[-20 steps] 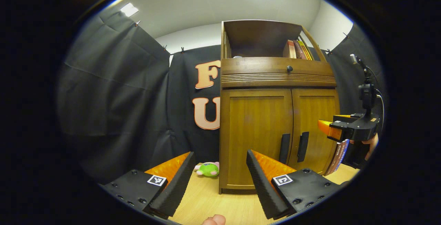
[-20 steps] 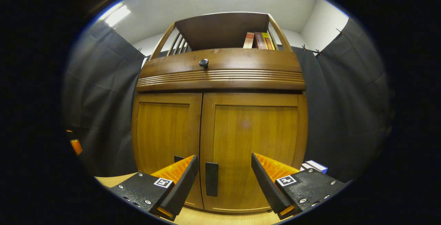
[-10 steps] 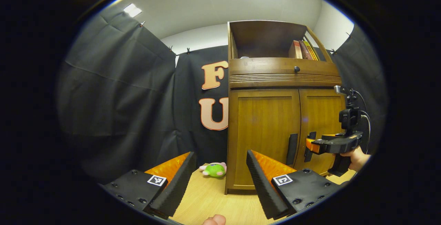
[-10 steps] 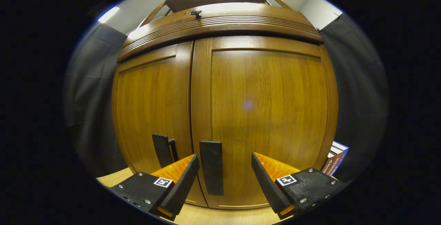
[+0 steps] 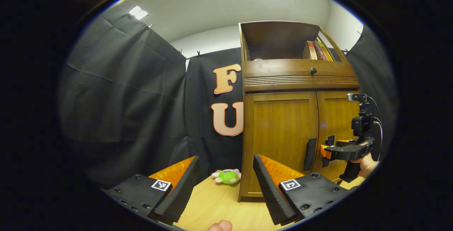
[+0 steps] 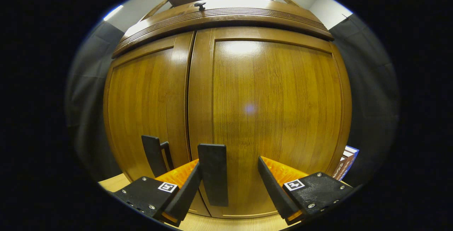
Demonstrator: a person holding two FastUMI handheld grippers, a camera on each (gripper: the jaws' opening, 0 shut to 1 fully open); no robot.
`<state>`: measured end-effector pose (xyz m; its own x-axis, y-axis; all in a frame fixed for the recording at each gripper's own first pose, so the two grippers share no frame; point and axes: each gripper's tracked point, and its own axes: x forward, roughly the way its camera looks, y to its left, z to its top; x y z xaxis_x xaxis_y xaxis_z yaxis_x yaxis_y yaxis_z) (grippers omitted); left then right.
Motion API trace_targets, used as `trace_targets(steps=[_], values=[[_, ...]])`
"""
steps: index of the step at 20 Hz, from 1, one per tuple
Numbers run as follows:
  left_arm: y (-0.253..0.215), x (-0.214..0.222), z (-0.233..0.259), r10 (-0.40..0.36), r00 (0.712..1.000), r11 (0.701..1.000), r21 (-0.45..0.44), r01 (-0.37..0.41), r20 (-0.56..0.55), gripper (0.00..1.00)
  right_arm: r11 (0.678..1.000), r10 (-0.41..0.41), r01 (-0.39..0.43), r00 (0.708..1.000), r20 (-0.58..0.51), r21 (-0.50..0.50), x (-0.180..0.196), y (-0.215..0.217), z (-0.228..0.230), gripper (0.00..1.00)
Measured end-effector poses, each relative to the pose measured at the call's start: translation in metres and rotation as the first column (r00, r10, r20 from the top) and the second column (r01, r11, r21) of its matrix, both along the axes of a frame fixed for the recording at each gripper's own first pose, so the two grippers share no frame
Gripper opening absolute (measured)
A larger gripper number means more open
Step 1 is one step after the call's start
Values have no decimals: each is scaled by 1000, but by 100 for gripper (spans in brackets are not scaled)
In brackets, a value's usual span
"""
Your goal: Open the right door of the double-door shoe cabinet with the right hand, and open the left door with the left hand.
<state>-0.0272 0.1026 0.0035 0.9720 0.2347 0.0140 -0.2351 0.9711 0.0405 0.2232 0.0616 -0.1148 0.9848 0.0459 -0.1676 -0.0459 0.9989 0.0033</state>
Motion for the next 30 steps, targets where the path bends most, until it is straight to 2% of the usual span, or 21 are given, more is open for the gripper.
trace_targets(steps=[3,4,5,6,7,8,9,12,13,14,15,16,18,19,20,21,22,25,30], values=[[2,3,-3,2,1000,1000,1,-2,-7,98,1000,0,0,1000,4,10,-2,0,-1,94],[1,5,-3,-3,1000,1000,-2,3,-9,98,1000,3,-3,1000,5,7,-2,0,-1,100],[0,6,-4,-9,1000,1000,-6,9,-9,96,1000,6,-6,1000,6,2,-1,0,-1,94],[-3,8,-4,-16,1000,1000,-9,16,-9,96,1000,6,-6,1000,5,-1,-1,0,-1,94],[-5,9,-4,-24,1000,1000,-11,24,-8,98,1000,7,-7,1000,4,-5,-2,1,-2,100],[-6,11,-4,-33,999,999,-10,33,-6,96,1000,9,-9,1000,0,-4,-2,1,-3,92],[-7,13,-2,-39,999,999,-5,39,-2,98,1000,13,-13,1000,-6,0,-2,2,-5,91],[-4,16,2,-38,999,999,2,38,4,98,1000,19,-19,1000,-10,17,-2,5,-6,78],[-4,15,2,-41,999,999,-8,41,6,98,999,23,-23,1000,-9,23,-3,7,-7,65],[-4,15,2,-46,999,999,-16,46,6,98,999,29,-29,1000,-10,28,-3,10,-8,70],[-6,17,2,-50,999,999,-19,50,4,94,999,38,-37,999,-8,32,-3,13,-8,66],[-4,17,1,-49,999,999,-15,49,1,98,998,56,-55,998,-5,37,-3,19,-8,59],[0,16,2,-44,999,999,-9,44,-2,96,998,59,-60,998,10,22,-4,23,-7,44],[0,13,3,-43,999,999,-11,43,-4,96,998,64,-65,998,10,21,-4,22,-9,44],[-1,12,3,-45,999,999,-13,45,-4,98,997,73,-73,997,7,26,-3,23,-9,32],[0,9,2,-46,999,999,-16,46,-6,98,996,79,-78,997,-7,35,-4,23,-10,41],[-1,8,3,-49,999,999,-17,49,-8,98,996,78,-78,997,-16,42,-2,23,-10,29],[-3,3,3,-51,999,999,-12,51,-14,96,998,70,-70,998,-9,9,-4,23,-11,28],[-7,-9,5,-46,999,999,-6,46,-23,99,997,79,-78,997,-22,25,-16,21,-12,28]])
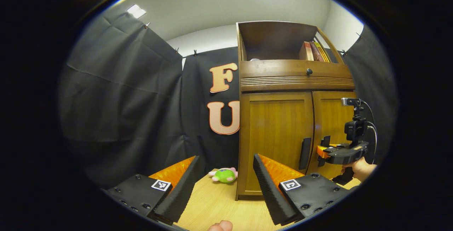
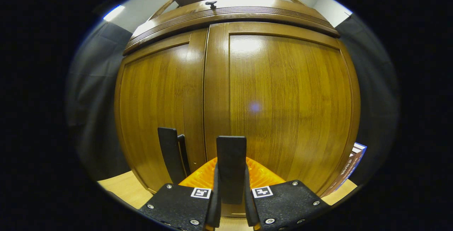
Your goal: Open the right door of the double-door shoe cabinet with the right hand, and open the left door with the left hand.
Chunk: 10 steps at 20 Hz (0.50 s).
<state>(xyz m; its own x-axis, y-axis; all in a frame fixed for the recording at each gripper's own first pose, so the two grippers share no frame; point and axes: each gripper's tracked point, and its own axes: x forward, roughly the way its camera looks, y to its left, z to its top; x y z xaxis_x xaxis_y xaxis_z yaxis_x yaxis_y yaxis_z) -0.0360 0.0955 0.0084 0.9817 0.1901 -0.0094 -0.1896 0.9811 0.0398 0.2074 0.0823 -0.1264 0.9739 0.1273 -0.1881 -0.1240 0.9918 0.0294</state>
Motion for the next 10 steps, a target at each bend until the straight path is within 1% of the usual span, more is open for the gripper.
trace_targets(steps=[2,3,4,5,10], values=[[-1,-3,0,2,1000,1000,2,-2,-3,99,1000,5,-5,1000,6,0,-8,-1,2,28],[-3,-4,0,-1,1000,1000,1,1,-5,94,1000,7,-7,1000,6,6,-13,-2,2,28],[-5,-5,1,-4,1000,1000,2,4,-7,98,1000,11,-11,1000,2,12,-17,-3,2,28],[-8,-6,1,-8,1000,1000,3,8,-8,99,1000,13,-13,1000,1,14,-21,-4,3,28],[-28,-11,4,-43,999,999,6,43,-7,98,1000,20,-20,1000,4,8,-44,-10,5,28]])
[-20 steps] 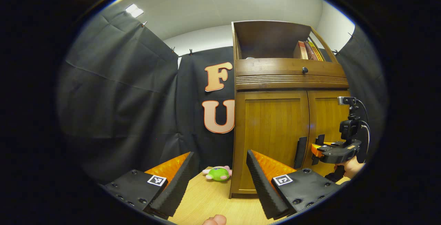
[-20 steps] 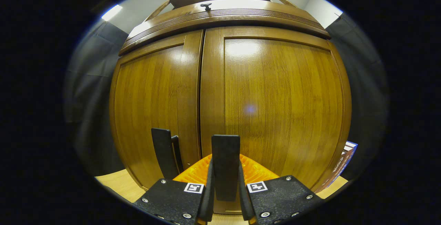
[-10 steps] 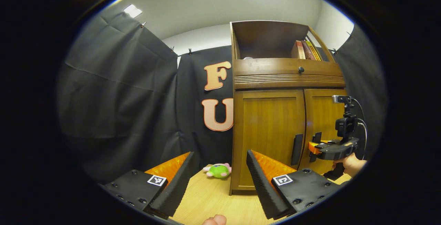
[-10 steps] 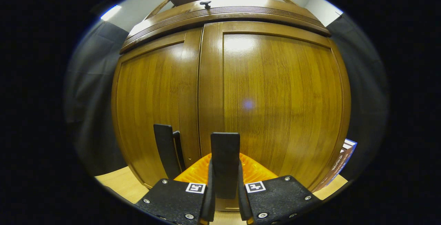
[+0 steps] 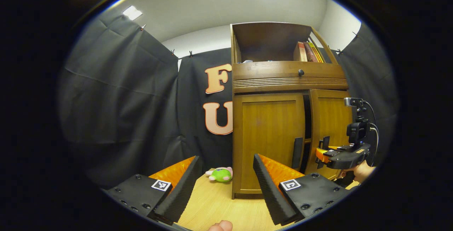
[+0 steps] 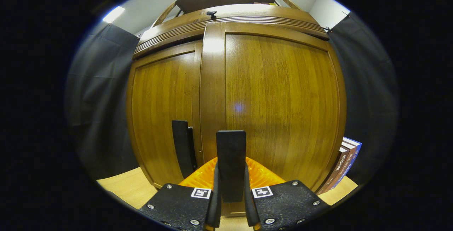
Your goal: Open the right door of the double-door shoe cabinet with the right hand, and open the left door with the left hand.
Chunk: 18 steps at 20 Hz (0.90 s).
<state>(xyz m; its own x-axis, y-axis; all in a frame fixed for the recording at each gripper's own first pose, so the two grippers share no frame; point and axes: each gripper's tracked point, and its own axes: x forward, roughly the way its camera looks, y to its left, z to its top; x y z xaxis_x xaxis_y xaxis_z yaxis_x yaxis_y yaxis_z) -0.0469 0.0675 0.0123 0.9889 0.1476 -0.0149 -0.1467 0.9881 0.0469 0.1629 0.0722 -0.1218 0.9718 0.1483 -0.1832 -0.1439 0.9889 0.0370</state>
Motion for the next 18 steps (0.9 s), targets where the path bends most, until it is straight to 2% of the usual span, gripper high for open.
trace_targets(steps=[7,8,9,13,18], values=[[-18,-8,1,-28,1000,1000,-9,28,-2,98,1000,12,-12,1000,-17,-5,-30,-12,0,28],[-20,-9,2,-27,1000,1000,-12,27,-1,94,1000,17,-17,1000,-17,-6,-35,-14,0,28],[-20,-10,1,-25,1000,1000,-15,25,0,99,1000,22,-22,1000,-19,-6,-39,-16,0,28],[-23,-15,-1,-11,1000,1000,-23,10,-8,96,999,43,-43,999,-32,9,-59,-27,2,28],[-26,-16,-1,-14,1000,1000,-26,14,-15,99,997,64,-63,997,-49,36,-86,-46,6,27]])
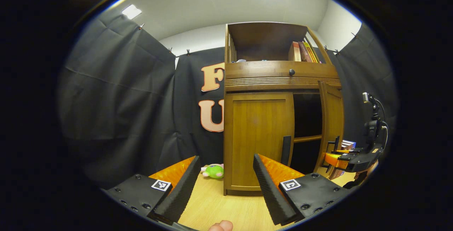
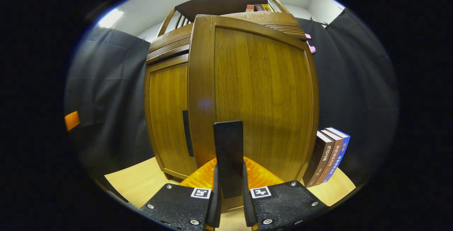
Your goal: Open the right door of the double-door shoe cabinet with the right hand, and open the left door with the left hand.
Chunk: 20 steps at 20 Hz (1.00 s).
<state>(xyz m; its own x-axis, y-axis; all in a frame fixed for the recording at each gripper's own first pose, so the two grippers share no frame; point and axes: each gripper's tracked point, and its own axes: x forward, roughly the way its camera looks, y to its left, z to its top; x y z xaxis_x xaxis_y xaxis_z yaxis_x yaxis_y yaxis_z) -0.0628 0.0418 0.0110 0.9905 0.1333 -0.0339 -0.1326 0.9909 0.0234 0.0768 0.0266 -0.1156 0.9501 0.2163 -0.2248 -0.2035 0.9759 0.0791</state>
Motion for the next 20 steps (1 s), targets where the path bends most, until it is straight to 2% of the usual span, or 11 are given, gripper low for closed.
trace_targets(steps=[12,13,14,15,16,17,18,19,20], values=[[-68,27,-7,-116,993,992,-40,117,8,96,999,-47,47,999,-10,-2,-43,-53,3,26],[-73,28,-8,-125,992,991,-38,125,10,96,999,-50,50,999,-13,-7,-45,-57,3,34],[-77,30,-8,-133,991,990,-38,134,12,94,999,-51,51,999,-16,-9,-47,-61,3,26],[-82,31,-9,-142,990,989,-39,142,13,96,999,-53,53,998,-21,-10,-50,-65,1,34],[-86,33,-9,-149,989,988,-41,150,13,98,998,-60,60,998,-32,-7,-52,-69,-1,17],[-89,34,-10,-156,988,987,-44,156,13,99,998,-65,65,997,-30,0,-54,-72,0,17],[-91,35,-10,-161,987,986,-45,161,14,99,998,-69,69,997,-31,5,-55,-75,1,23],[-94,36,-10,-167,986,985,-47,167,15,96,998,-69,69,997,-30,4,-57,-78,3,23],[-96,37,-10,-172,985,984,-49,173,15,96,997,-72,72,997,-34,-1,-58,-82,2,19]])
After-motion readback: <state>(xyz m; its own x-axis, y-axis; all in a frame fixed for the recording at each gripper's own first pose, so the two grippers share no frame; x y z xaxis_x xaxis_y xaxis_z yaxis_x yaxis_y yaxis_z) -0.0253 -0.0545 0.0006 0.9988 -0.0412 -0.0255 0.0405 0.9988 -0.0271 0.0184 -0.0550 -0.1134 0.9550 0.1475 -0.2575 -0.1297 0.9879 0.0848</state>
